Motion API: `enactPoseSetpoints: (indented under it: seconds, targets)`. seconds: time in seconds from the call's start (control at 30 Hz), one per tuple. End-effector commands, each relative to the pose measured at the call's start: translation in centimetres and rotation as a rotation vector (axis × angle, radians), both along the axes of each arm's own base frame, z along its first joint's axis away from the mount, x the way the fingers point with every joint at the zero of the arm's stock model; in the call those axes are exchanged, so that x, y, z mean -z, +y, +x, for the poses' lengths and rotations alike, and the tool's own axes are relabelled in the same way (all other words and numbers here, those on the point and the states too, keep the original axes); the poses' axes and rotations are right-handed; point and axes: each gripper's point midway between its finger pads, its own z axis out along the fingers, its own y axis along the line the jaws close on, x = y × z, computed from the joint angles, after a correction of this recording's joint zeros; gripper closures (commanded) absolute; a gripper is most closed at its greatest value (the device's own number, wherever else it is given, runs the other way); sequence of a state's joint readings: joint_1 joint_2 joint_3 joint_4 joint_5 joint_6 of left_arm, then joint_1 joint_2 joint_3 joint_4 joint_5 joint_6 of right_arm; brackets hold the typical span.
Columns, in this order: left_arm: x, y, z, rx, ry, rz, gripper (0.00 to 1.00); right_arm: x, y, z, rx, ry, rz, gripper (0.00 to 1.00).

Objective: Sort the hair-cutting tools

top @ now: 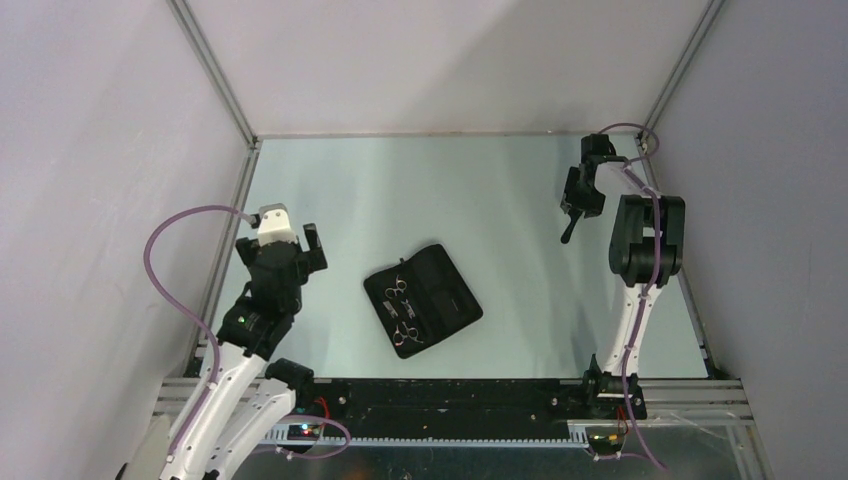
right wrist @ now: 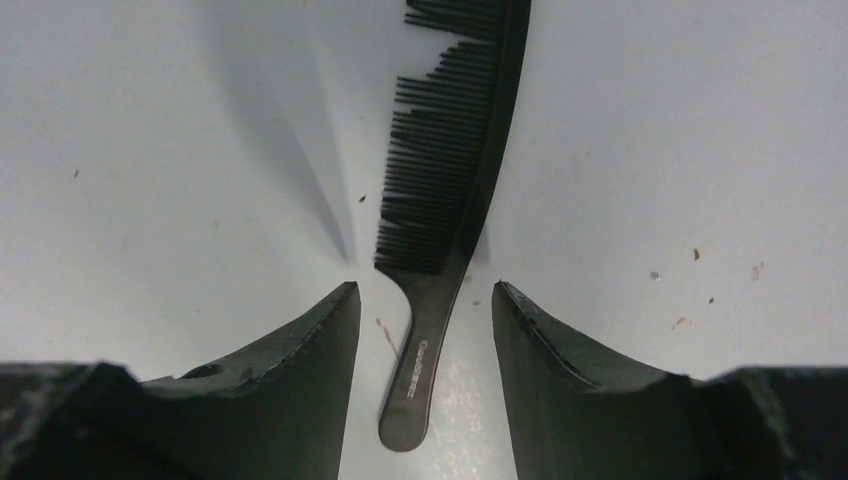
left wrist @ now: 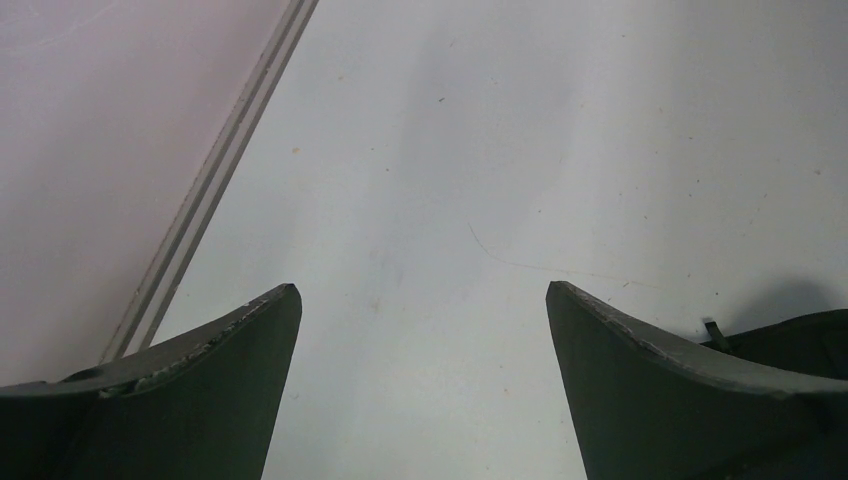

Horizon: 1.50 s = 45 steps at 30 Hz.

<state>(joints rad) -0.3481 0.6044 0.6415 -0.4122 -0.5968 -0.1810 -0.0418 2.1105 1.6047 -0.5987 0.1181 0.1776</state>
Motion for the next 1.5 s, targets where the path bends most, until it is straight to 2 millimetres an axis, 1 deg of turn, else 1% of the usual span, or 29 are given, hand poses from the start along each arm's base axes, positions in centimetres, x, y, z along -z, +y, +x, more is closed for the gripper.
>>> enactPoseSetpoints:
  seconds: [0.0,0.17,0.3,0.47,0.57,0.63,0.67,0.73,0.8,0.83,0.87,0.9,0.93,0.97,1.0,1.03,1.07,1.1,1.13,1.17,1.2,1.23,1.27,1.3,1.37,1.4,1.43,1.47]
  targets:
    - [-1.6,0.4,0.6,-0.026,-0.058,0.008,0.0,0.0,-0.5,1.1,-0.014,0.007,-0.003,0.46]
    - [-1.5,0.4,0.7,-0.024,-0.049,0.01,0.0,1.3,-0.3,1.2,-0.021,0.045,0.025,0.49]
    - [-1.5,0.4,0.7,-0.024,-0.05,0.011,0.01,2.2,-0.2,0.7,-0.026,0.085,0.031,0.53]
    - [-1.6,0.4,0.6,-0.023,-0.057,0.008,0.01,2.7,0.2,-0.1,-0.057,0.133,0.016,0.65]
    - [-1.8,0.5,0.4,-0.022,-0.065,0.005,0.01,2.9,0.7,-1.1,-0.08,0.182,0.015,0.69]
    - [-2.0,0.5,0.3,-0.021,-0.074,0.001,0.01,3.1,1.4,-2.1,-0.102,0.219,0.035,0.71]
    - [-2.0,0.5,0.2,-0.021,-0.074,0.0,0.01,3.1,2.1,-2.6,-0.119,0.234,0.047,0.72]
    - [-2.2,0.5,0.0,-0.018,-0.088,-0.006,0.01,3.2,3.0,-4.3,-0.149,0.279,0.067,0.72]
    - [-2.4,0.6,-0.1,-0.018,-0.097,-0.011,0.01,3.4,4.7,-6.1,-0.194,0.32,0.073,0.72]
    - [-2.5,0.6,-0.2,-0.018,-0.104,-0.014,0.01,3.5,5.4,-7.5,-0.207,0.345,0.092,0.72]
    - [-2.5,0.6,-0.3,-0.018,-0.108,-0.016,0.01,3.6,6.3,-8.4,-0.226,0.36,0.12,0.72]
    - [-2.7,0.6,-0.4,-0.016,-0.115,-0.019,0.01,3.6,6.9,-10.0,-0.237,0.385,0.125,0.73]
    - [-2.8,0.7,-0.5,-0.016,-0.121,-0.022,0.01,3.7,7.0,-11.0,-0.241,0.403,0.113,0.73]
    - [-2.8,0.7,-0.5,-0.015,-0.125,-0.025,0.01,3.8,7.4,-12.9,-0.258,0.434,0.103,0.74]
    - [-2.9,0.7,-0.6,-0.014,-0.131,-0.028,0.01,3.8,7.7,-14.0,-0.269,0.454,0.109,0.74]
    - [-3.0,0.7,-0.7,-0.013,-0.135,-0.029,0.01,3.7,8.1,-15.7,-0.283,0.479,0.117,0.75]
    - [-3.1,0.7,-0.8,-0.013,-0.142,-0.034,0.01,3.7,8.6,-16.7,-0.292,0.495,0.139,0.75]
    - [-3.1,0.7,-0.8,-0.011,-0.145,-0.035,0.01,3.5,9.1,-18.3,-0.31,0.515,0.142,0.76]
    - [-3.2,0.7,-0.9,-0.011,-0.149,-0.037,0.01,2.9,9.5,-19.0,-0.315,0.509,0.145,0.76]
    - [-3.2,0.7,-0.9,-0.01,-0.15,-0.038,0.01,3.2,10.0,-20.6,-0.334,0.541,0.144,0.76]
    - [-3.2,0.7,-1.0,-0.01,-0.154,-0.04,0.01,2.5,10.4,-21.3,-0.339,0.533,0.145,0.76]
    - [-3.2,0.7,-1.0,-0.009,-0.155,-0.041,0.01,2.6,11.0,-22.8,-0.36,0.557,0.141,0.75]
    - [-3.3,0.7,-1.0,-0.007,-0.157,-0.042,0.01,2.4,11.2,-23.9,-0.359,0.562,0.141,0.75]
    - [-3.3,0.7,-1.1,-0.006,-0.158,-0.043,0.01,2.3,11.8,-25.0,-0.378,0.573,0.143,0.75]
    - [-3.3,0.7,-1.1,-0.007,-0.162,-0.044,0.01,1.4,12.7,-26.0,-0.401,0.559,0.141,0.74]
    - [-3.4,0.7,-1.1,-0.005,-0.165,-0.045,0.01,0.6,13.5,-26.0,-0.418,0.536,0.138,0.74]
    - [-3.4,0.7,-1.2,-0.006,-0.166,-0.046,0.01,0.2,13.7,-26.2,-0.424,0.536,0.14,0.73]
    - [-3.4,0.7,-1.2,-0.006,-0.168,-0.047,0.01,-0.7,14.1,-25.8,-0.429,0.503,0.143,0.71]
